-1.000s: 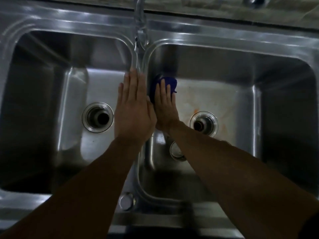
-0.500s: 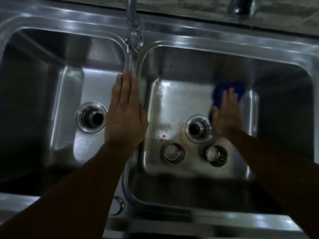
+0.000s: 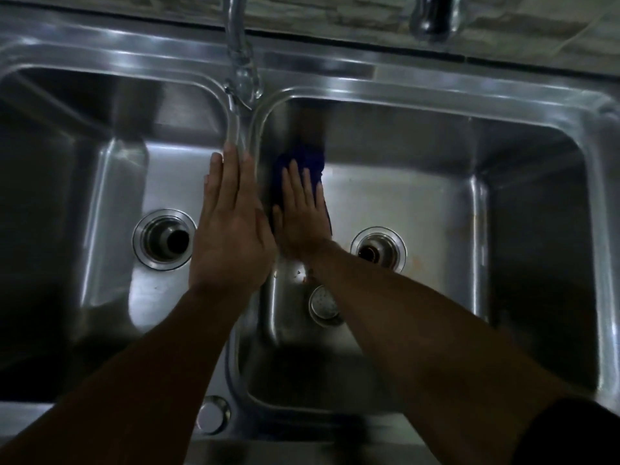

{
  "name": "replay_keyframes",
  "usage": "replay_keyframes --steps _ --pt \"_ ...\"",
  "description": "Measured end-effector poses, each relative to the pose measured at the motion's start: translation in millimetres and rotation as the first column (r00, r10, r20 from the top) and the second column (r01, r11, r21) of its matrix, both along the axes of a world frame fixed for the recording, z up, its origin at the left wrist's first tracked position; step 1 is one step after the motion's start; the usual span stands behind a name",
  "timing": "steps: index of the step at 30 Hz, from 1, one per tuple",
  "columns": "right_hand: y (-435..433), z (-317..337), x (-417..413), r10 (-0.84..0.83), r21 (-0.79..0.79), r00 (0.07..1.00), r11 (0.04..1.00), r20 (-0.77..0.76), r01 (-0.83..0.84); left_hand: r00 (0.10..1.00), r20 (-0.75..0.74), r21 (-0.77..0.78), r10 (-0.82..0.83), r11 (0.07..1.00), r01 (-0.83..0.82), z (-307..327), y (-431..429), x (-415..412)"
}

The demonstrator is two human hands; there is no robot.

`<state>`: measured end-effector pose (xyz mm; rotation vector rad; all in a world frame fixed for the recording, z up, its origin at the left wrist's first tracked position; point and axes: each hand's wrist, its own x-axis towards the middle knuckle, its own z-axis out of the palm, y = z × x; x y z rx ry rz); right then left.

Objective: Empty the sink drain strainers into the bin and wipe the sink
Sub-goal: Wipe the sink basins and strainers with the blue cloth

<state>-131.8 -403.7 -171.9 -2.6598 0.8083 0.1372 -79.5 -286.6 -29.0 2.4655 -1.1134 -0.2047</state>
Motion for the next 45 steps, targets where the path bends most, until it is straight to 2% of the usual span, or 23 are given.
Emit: replay_keyframes --steps 2,5,6,8,11,13,15,18,19,23,26,29,33,35,38,42,45 --pt "-12 -1 -8 0.106 -0.002 0.994 0.994 0.012 -0.106 1.000 0.003 0.002 -0.004 1.000 0.004 -1 1 1" --pt "-54 -9 -59 0.265 -0.085 0.964 0.960 -0.015 -0.266 1.000 -0.001 -0.027 -0.008 1.000 0.008 -2 0 0" --pt "-71 -10 -79 0.227 -0.105 0.974 0.968 -0.028 -0.228 1.000 -0.001 -0.036 -0.007 0.999 0.007 -3 0 0" --pt "-109 -14 -125 0.015 -0.127 0.997 0.992 -0.071 -0.024 1.000 0.007 -0.046 -0.005 0.999 0.006 -3 1 0" --pt "-154 -7 -203 -0.329 -0.159 0.932 0.939 -0.150 0.306 1.000 0.023 -0.051 0.000 0.999 0.001 -5 1 1" --pt "-165 1 -230 -0.402 -0.173 0.891 0.913 -0.210 0.370 1.000 0.028 -0.048 0.001 0.999 0.001 -6 0 1" --pt "-159 1 -222 -0.466 -0.155 0.858 0.884 -0.217 0.441 0.999 0.039 -0.037 -0.004 0.999 0.006 -6 0 1" --pt "-135 1 -174 -0.673 -0.122 0.724 0.740 -0.151 0.662 0.998 0.067 -0.006 -0.020 1.000 0.020 -5 0 0" --pt "-125 1 -155 -0.682 -0.116 0.719 0.731 -0.133 0.672 0.997 0.076 0.000 -0.025 1.000 0.025 -4 0 0" --pt "-75 1 -79 -0.449 -0.075 0.889 0.893 -0.086 0.444 0.993 0.104 0.026 -0.057 0.998 0.055 -2 0 1" --pt "-38 3 -47 -0.137 -0.013 0.989 0.991 -0.057 0.136 0.988 0.135 0.061 -0.076 0.996 0.068 -1 -1 1" --pt "-23 0 -44 0.176 -0.045 0.982 0.983 -0.070 -0.179 0.981 0.153 0.093 -0.121 0.990 0.108 -1 -1 1" --pt "-54 1 -63 0.281 -0.075 0.956 0.955 -0.079 -0.287 0.965 0.191 0.059 -0.181 0.983 0.173 0 -3 0" --pt "-80 0 -88 0.181 -0.059 0.979 0.981 -0.091 -0.187 0.952 0.215 0.061 -0.217 0.976 0.209 1 -4 -1" --pt "-119 -3 -139 -0.069 -0.061 0.985 0.996 -0.156 0.060 0.937 0.218 0.095 -0.273 0.961 0.258 3 -4 -1" --pt "-159 1 -206 -0.352 -0.062 0.896 0.935 -0.271 0.349 0.947 0.173 0.129 -0.270 0.960 0.250 6 -5 0" --pt "-151 6 -238 -0.376 -0.111 0.875 0.927 -0.305 0.359 0.940 0.173 0.167 -0.295 0.949 0.267 11 -7 -1"
